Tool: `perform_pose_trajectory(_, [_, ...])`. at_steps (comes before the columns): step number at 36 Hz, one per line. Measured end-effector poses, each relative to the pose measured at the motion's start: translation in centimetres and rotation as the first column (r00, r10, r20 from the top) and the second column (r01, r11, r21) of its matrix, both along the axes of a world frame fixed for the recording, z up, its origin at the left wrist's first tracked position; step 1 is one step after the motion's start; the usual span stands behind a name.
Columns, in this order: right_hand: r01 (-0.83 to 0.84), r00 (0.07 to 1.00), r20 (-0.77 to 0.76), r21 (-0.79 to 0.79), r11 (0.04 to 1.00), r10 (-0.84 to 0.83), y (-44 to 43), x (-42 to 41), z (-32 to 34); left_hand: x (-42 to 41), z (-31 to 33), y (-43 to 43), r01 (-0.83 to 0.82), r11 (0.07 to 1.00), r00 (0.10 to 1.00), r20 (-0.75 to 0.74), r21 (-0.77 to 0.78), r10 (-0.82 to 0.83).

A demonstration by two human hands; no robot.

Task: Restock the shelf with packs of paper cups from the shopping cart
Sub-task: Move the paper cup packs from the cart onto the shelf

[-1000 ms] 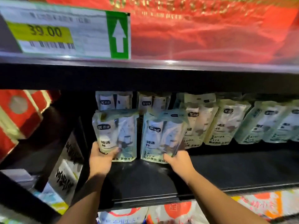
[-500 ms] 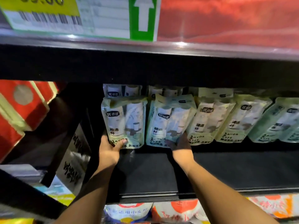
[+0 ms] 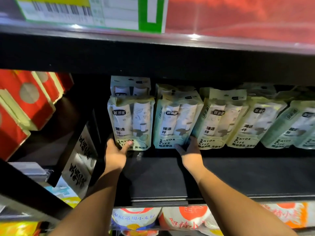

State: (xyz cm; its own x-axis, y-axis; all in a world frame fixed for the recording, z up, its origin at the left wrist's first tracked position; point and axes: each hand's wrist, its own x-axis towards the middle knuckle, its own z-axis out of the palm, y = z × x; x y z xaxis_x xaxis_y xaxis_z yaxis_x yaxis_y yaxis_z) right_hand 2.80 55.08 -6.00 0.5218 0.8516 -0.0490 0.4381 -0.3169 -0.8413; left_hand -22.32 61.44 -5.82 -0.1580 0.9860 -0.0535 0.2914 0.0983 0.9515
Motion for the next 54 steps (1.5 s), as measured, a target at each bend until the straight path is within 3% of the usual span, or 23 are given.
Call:
perform_pose_trajectory(3, [-0.040,0.999,0.001,-0.010,0.999,0.040,-1.7,-0.1,-0.3,-0.2,-0.2,-0.1,-0.004,1.000,1.000,-0.002,-0.011,0.004])
perform_pose_trajectory(6, [-0.078,0.989,0.122,-0.068,0.995,0.086,-3.5,0.4,-0.6,-0.1,-0.3,-0.3,-0.025,1.000,0.999,-0.034,-0.010,0.025])
perform_pose_trajectory(12, [-0.152,0.945,0.260,-0.181,0.972,0.196,-6.9,2.2,-1.1,0.5,-1.1,-1.2,-0.112,0.992,0.954,-0.286,-0.063,0.089])
perform_pose_trajectory(15, [-0.195,0.898,0.349,-0.227,0.954,0.267,-8.6,3.6,-1.5,0.4,-1.9,-1.8,-0.129,0.987,0.886,-0.458,-0.099,0.070])
perform_pose_trajectory(18, [-0.227,0.857,0.407,-0.256,0.940,0.317,-10.0,5.0,-1.6,1.0,-2.0,-3.5,-0.151,0.987,0.733,-0.676,-0.056,0.074])
perform_pose_trajectory(21, [-0.254,0.806,0.466,-0.285,0.924,0.366,-11.2,6.1,-1.3,1.9,-1.9,-6.3,-0.146,0.987,0.645,-0.763,-0.067,0.043])
perform_pose_trajectory(28, [-0.315,0.721,0.509,-0.363,0.877,0.470,-14.8,7.7,-0.6,3.1,-1.9,-13.6,-0.099,0.979,0.587,-0.804,-0.181,-0.089])
perform_pose_trajectory(32, [-0.356,0.666,0.528,-0.397,0.846,0.527,-17.7,8.6,-0.5,4.1,-2.3,-19.1,-0.100,0.981,0.614,-0.786,-0.169,-0.072])
perform_pose_trajectory(37, [-0.425,0.596,0.506,-0.459,0.780,0.623,-21.5,9.6,-0.7,3.8,-2.8,-27.1,-0.082,0.953,0.606,-0.773,-0.291,-0.184])
perform_pose_trajectory(42, [-0.518,0.515,0.588,-0.366,0.773,0.624,-25.1,7.7,-1.2,2.6,-2.8,-36.3,-0.163,0.938,0.588,-0.793,-0.306,-0.157])
perform_pose_trajectory(47, [-0.615,0.458,0.513,-0.406,0.676,0.726,-28.4,3.1,-2.0,0.2,-2.7,-43.3,-0.264,0.907,0.570,-0.812,-0.328,-0.128])
perform_pose_trajectory(50, [-0.657,0.405,0.497,-0.426,0.622,0.767,-29.3,0.3,-2.0,-1.6,-2.5,-46.4,-0.300,0.908,0.589,-0.806,-0.293,-0.065])
perform_pose_trajectory(54, [-0.714,0.328,0.474,-0.441,0.543,0.817,-29.8,-3.8,-2.2,-3.6,-1.1,-49.6,-0.406,0.881,0.551,-0.834,-0.243,0.024])
